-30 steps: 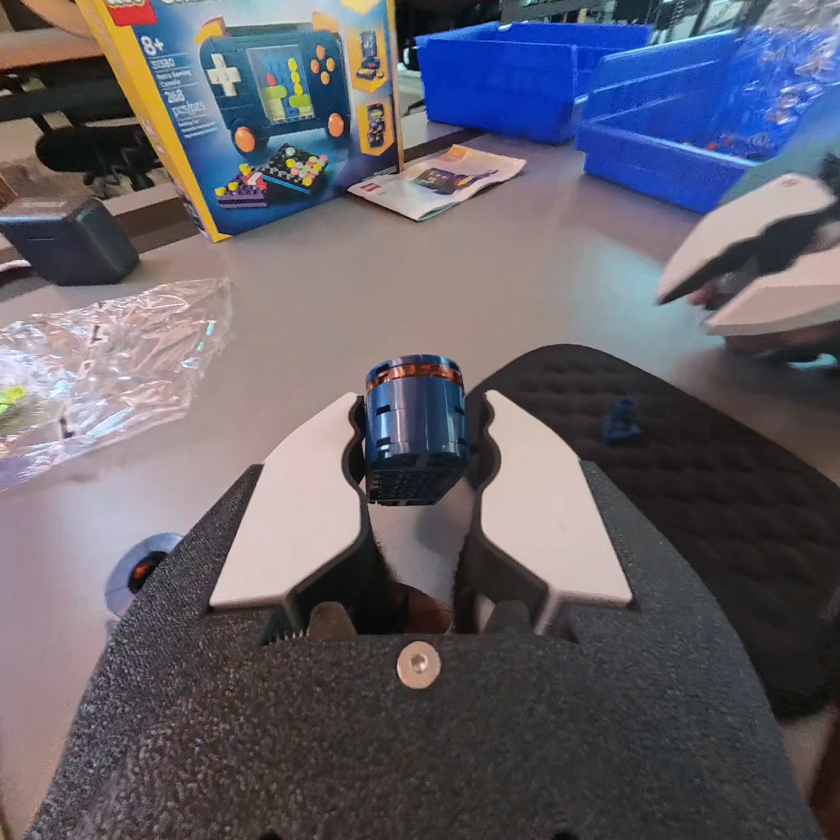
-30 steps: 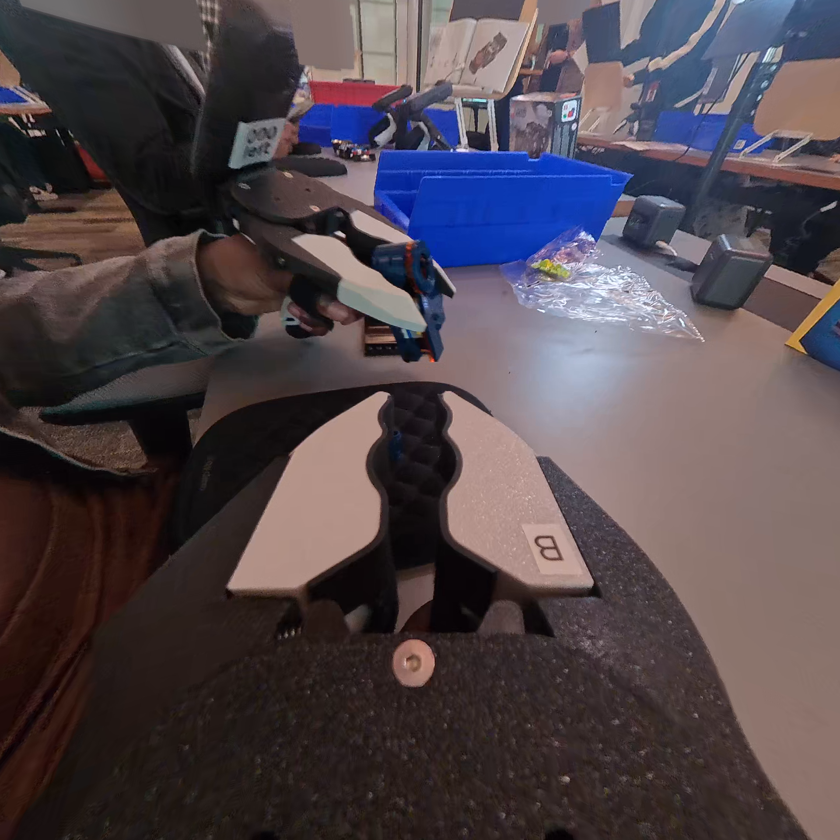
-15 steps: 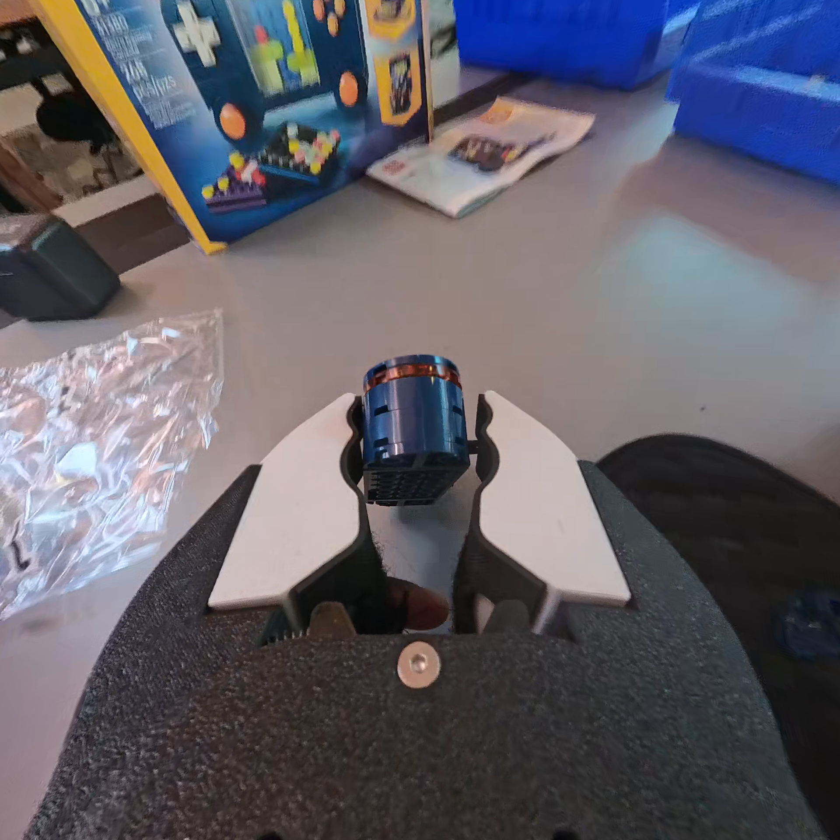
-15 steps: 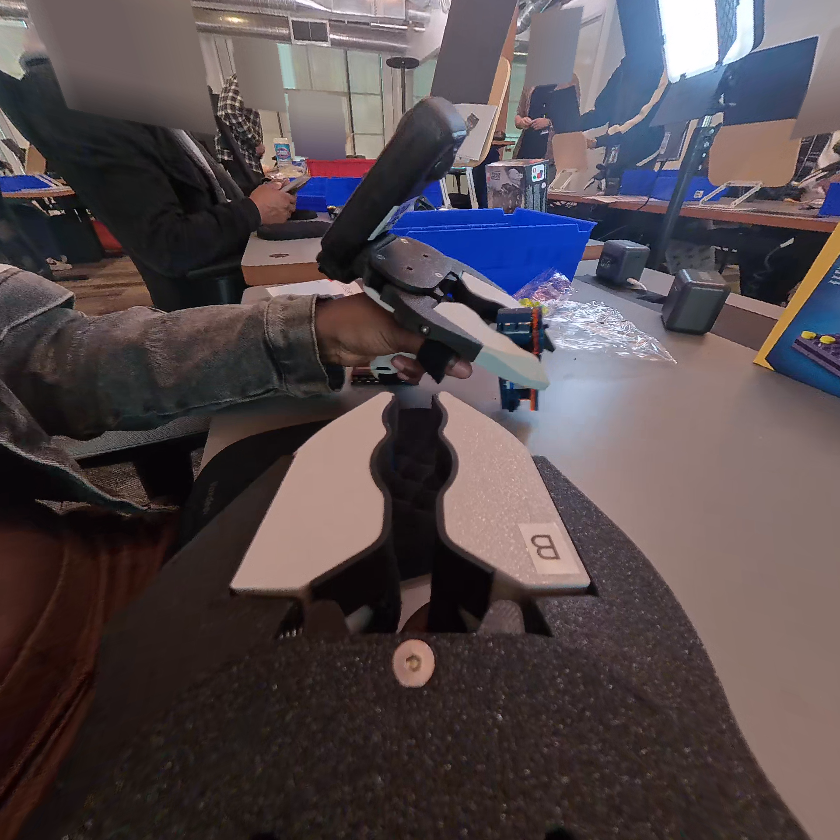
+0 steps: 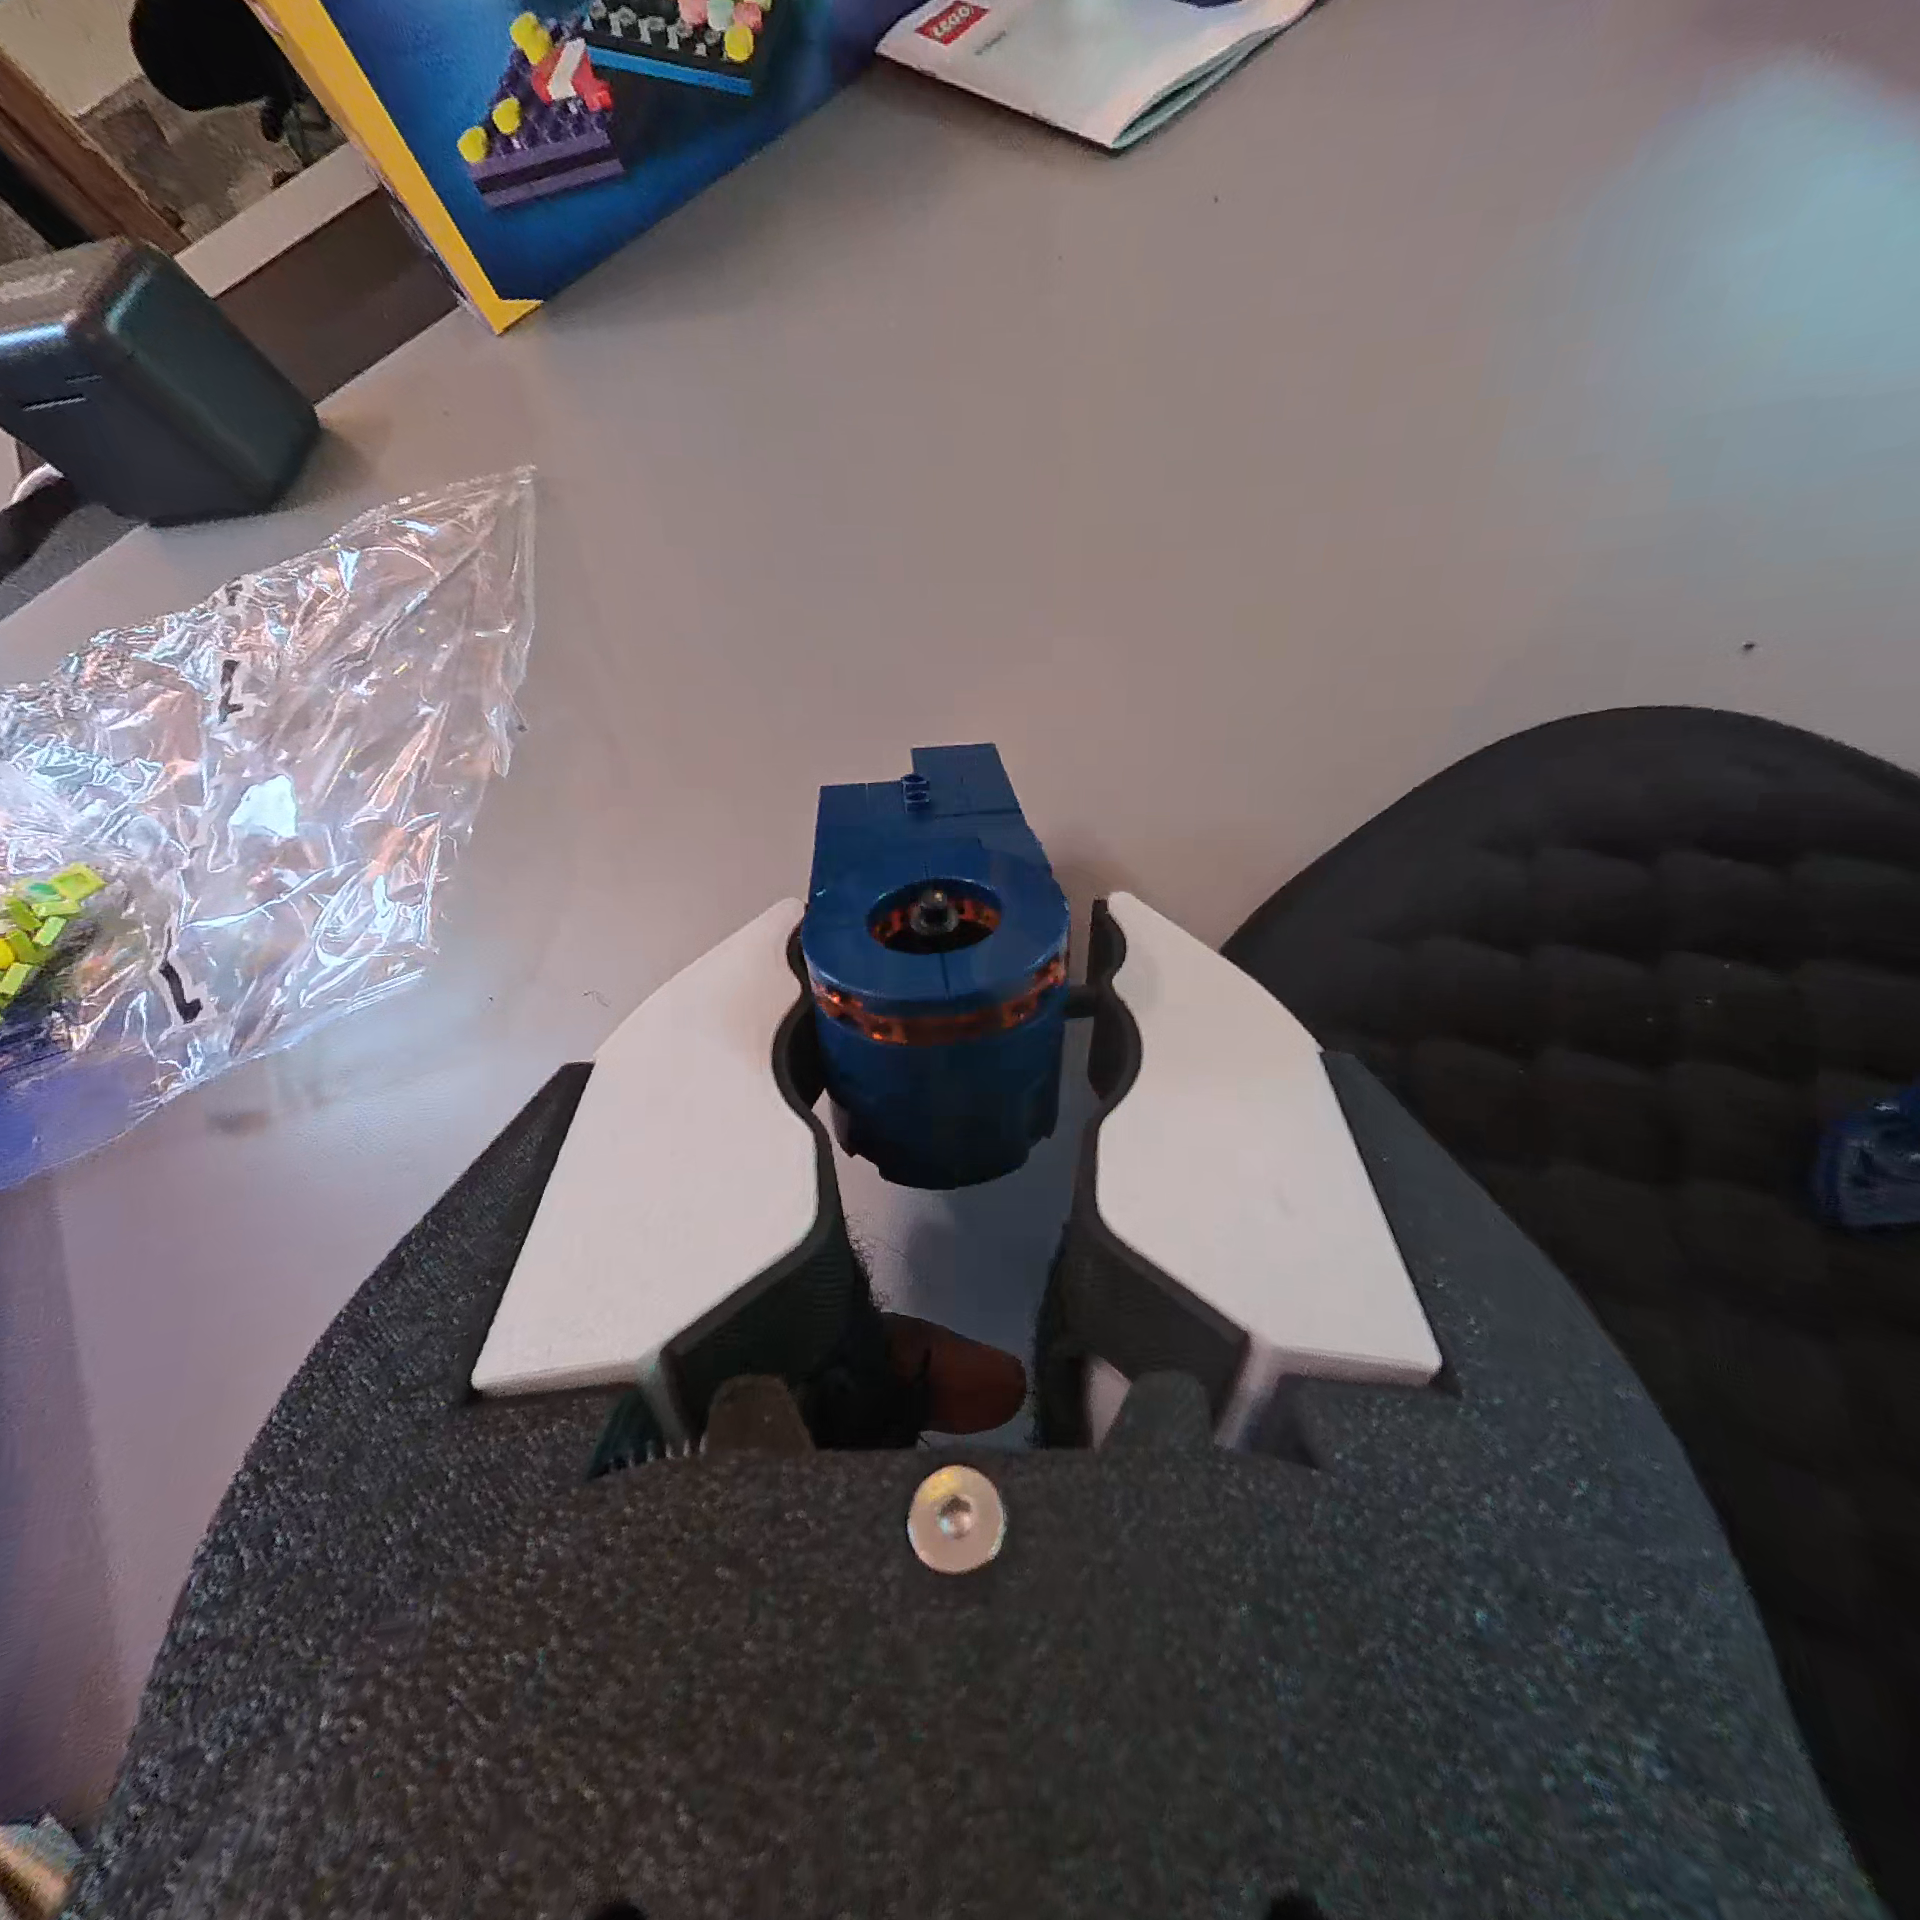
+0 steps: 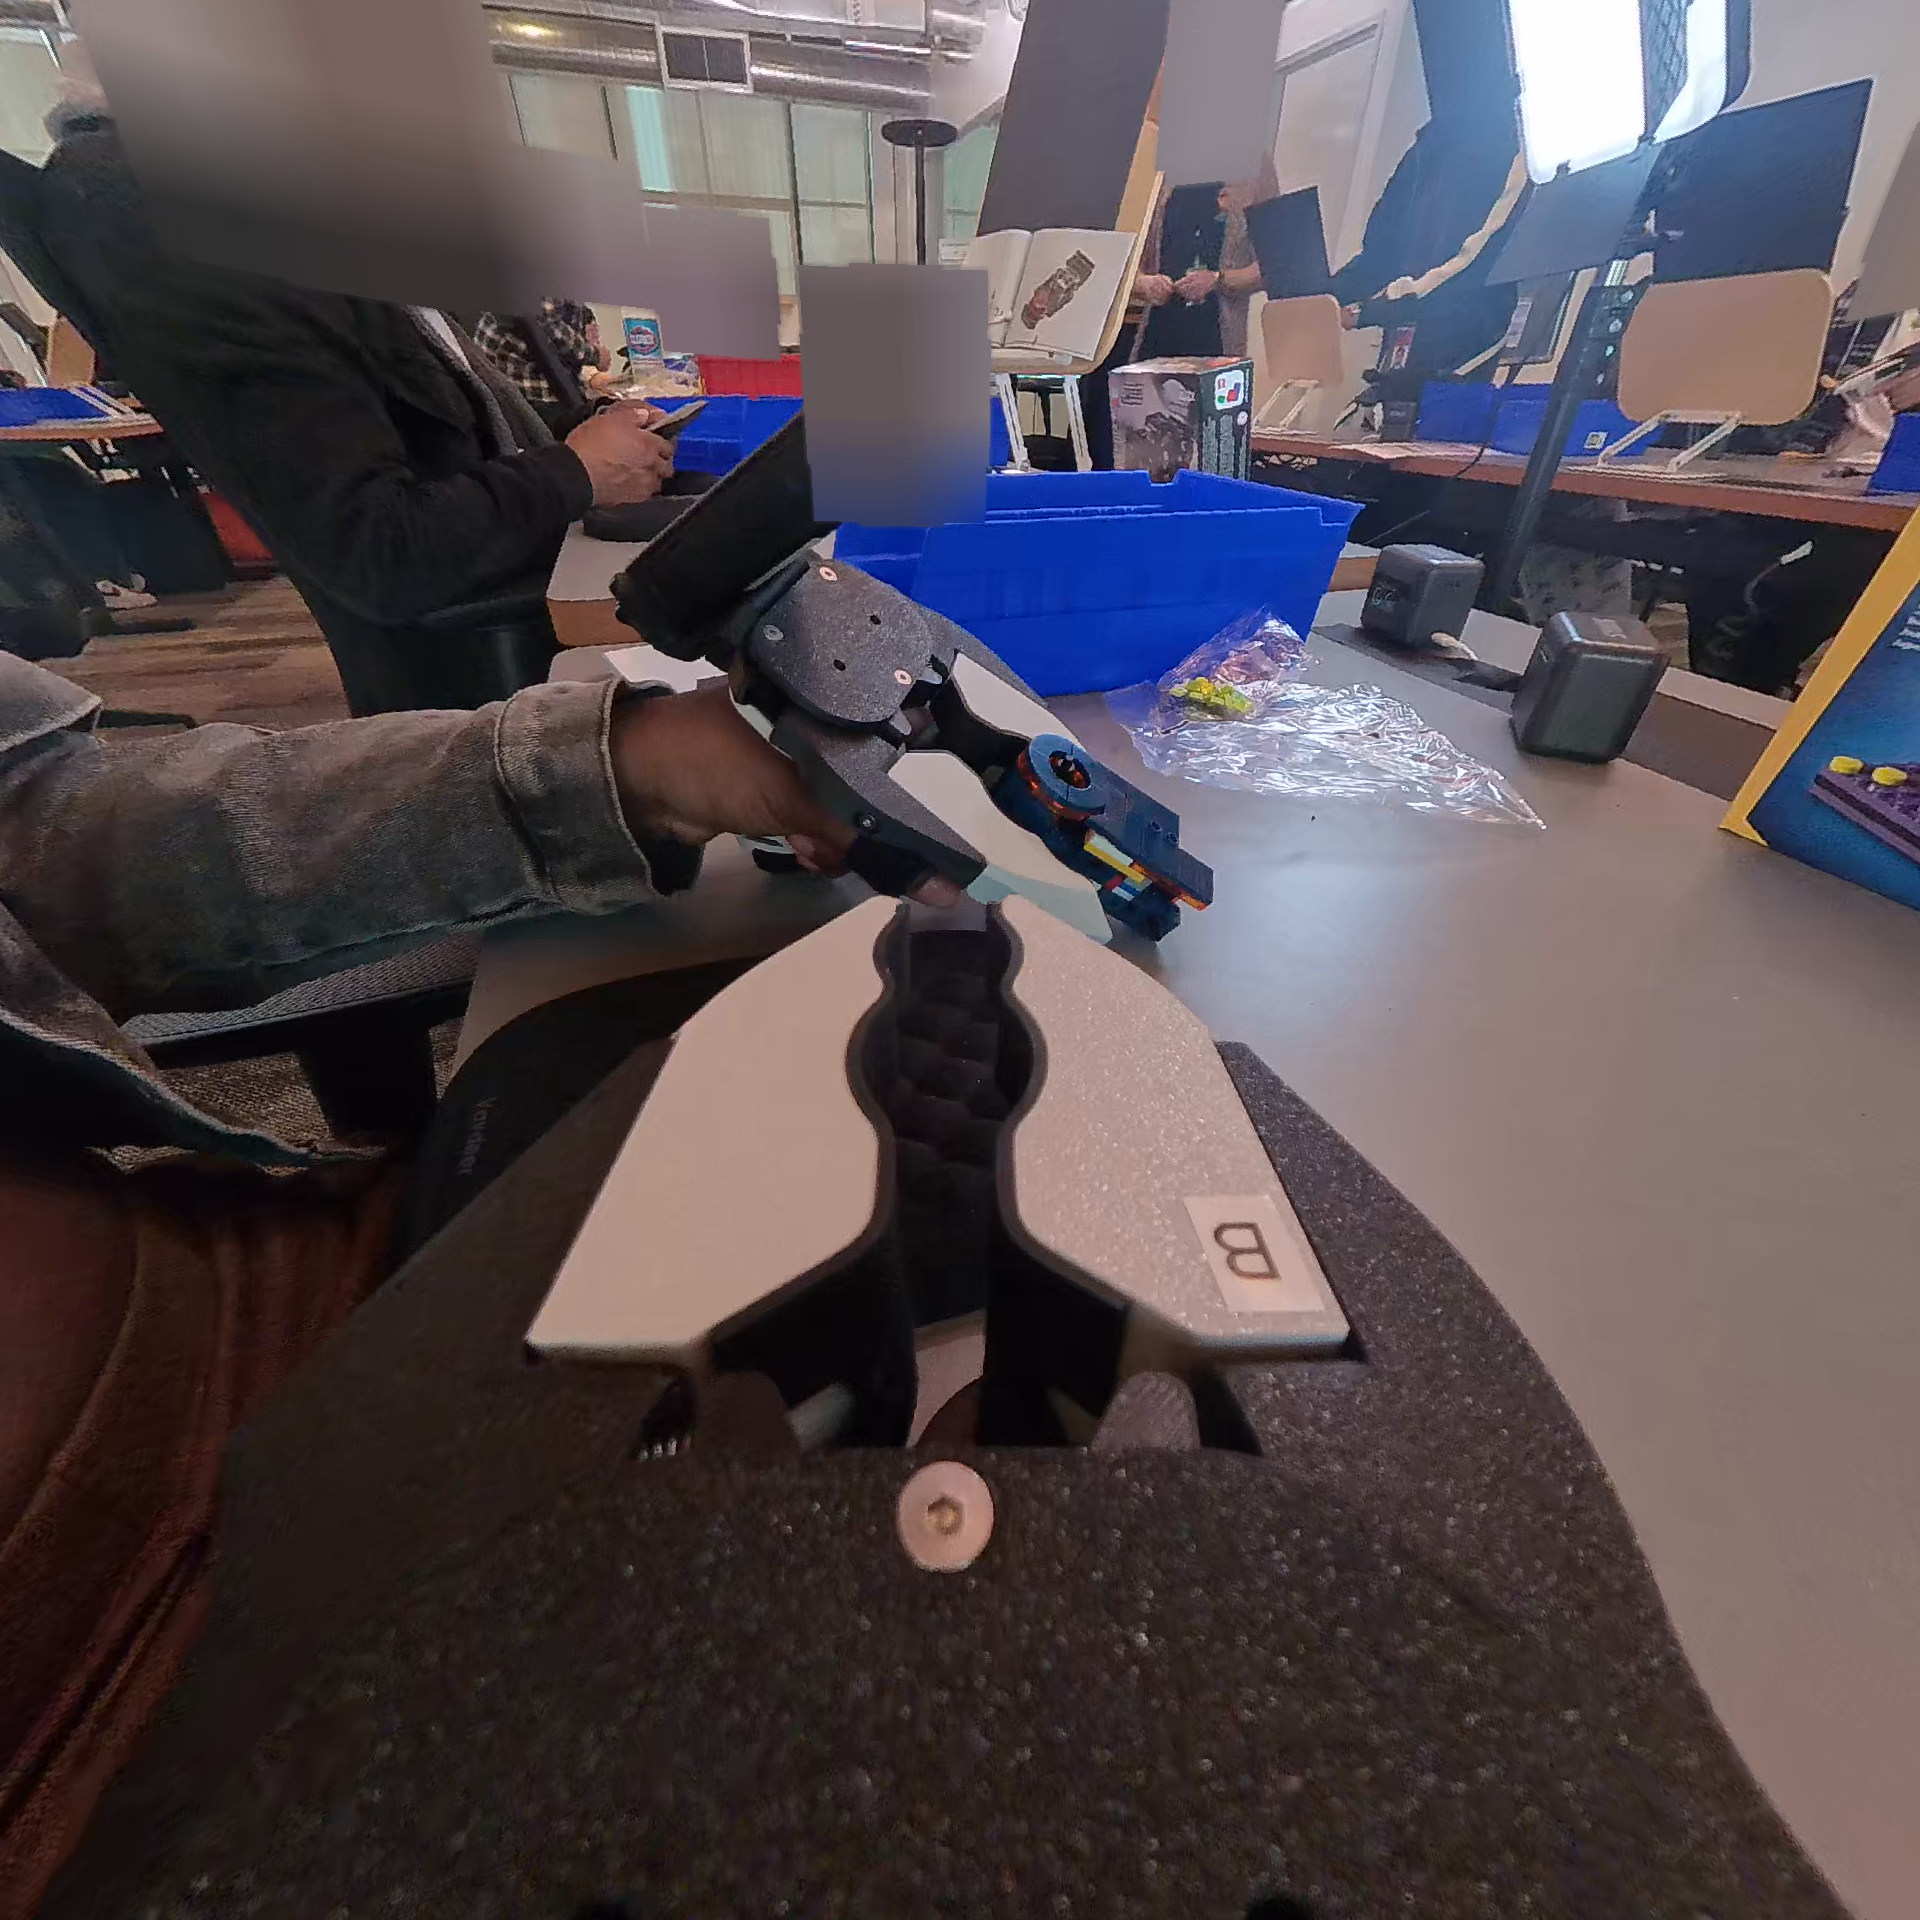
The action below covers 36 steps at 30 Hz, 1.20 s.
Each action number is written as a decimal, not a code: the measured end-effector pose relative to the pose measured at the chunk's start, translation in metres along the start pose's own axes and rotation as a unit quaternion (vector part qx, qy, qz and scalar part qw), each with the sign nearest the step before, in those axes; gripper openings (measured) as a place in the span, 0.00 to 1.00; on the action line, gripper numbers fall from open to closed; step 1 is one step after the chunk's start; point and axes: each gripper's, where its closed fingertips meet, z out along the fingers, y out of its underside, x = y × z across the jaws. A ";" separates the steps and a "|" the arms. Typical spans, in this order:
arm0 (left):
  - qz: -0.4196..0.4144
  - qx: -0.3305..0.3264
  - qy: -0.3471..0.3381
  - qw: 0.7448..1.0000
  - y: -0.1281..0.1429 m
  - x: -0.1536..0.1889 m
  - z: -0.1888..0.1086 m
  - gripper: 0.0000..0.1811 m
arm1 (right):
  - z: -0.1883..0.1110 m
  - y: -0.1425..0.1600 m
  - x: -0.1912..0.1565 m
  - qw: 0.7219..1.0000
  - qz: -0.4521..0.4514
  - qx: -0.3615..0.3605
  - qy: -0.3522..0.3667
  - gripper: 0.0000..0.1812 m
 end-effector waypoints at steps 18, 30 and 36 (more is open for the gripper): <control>0.030 0.016 0.039 0.999 -0.007 0.017 -0.040 0.36 | 0.014 0.022 -0.023 0.993 -0.042 -0.089 -0.066 0.13; 0.082 0.094 0.208 0.970 0.010 0.096 -0.078 0.30 | 0.033 0.058 -0.020 0.973 -0.033 -0.222 -0.060 0.05; 0.094 0.174 0.198 0.960 -0.015 0.113 -0.082 0.30 | 0.023 -0.001 -0.023 0.998 0.025 -0.006 -0.049 0.05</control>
